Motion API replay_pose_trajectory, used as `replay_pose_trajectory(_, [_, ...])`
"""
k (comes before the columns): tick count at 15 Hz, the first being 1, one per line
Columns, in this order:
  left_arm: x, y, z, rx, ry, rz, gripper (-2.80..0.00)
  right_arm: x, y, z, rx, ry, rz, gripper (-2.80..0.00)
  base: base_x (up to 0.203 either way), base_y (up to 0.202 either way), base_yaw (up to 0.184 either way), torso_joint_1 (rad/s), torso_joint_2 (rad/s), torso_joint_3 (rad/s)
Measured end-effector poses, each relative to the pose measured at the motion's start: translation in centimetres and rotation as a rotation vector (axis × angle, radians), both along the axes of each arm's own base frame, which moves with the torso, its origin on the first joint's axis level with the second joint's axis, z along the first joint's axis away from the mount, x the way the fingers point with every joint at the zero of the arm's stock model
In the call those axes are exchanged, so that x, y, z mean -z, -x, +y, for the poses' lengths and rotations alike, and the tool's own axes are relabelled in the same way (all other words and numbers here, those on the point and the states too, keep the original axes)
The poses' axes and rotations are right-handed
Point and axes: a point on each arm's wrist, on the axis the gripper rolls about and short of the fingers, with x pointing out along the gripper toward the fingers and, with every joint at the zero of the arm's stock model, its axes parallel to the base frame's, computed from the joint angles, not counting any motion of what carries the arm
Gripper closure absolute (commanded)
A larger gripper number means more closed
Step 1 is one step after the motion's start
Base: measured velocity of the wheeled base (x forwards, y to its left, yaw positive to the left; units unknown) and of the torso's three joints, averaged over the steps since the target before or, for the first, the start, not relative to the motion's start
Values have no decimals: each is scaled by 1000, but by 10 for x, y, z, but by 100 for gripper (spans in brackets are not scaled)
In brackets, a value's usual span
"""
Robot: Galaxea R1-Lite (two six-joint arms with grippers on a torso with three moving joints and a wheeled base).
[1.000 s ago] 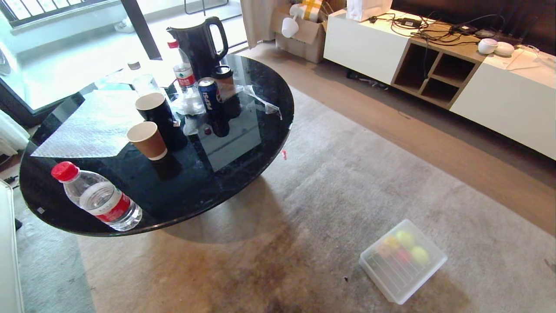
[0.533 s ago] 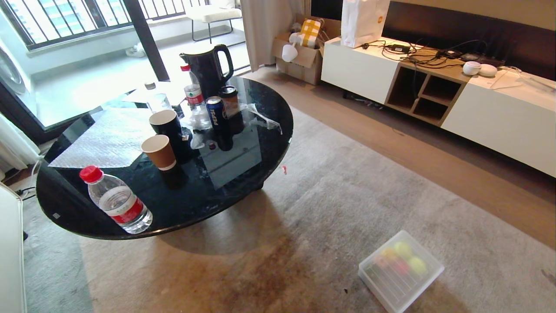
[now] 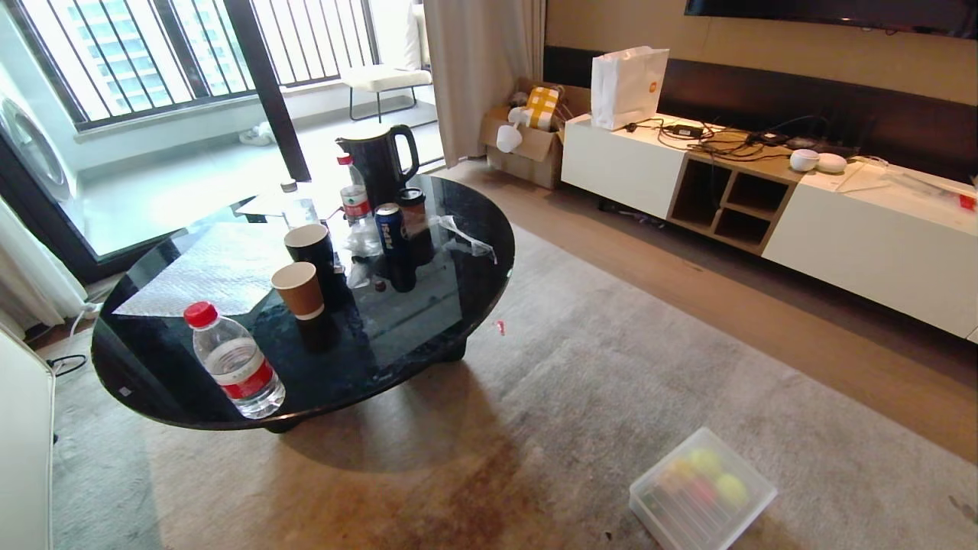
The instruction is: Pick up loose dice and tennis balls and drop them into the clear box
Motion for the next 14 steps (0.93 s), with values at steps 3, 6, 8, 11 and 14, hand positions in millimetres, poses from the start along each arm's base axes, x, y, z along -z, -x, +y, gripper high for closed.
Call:
replay_pose_trajectory(3, [0,0,0,0,0,0,0,0,0,0,0,0,0,0,0,0,0,5,6,203])
replay_pose_trajectory(6, [0,0,0,0,0,0,0,0,0,0,0,0,0,0,0,0,0,4,2,179])
replay_pose_trajectory(8, [0,0,0,0,0,0,0,0,0,0,0,0,0,0,0,0,0,3,3,65])
replay_pose_trajectory(11, [0,0,0,0,0,0,0,0,0,0,0,0,0,0,0,0,0,1,2,8])
replay_pose_trajectory(14, [0,0,0,0,0,0,0,0,0,0,0,0,0,0,0,0,0,0,0,0])
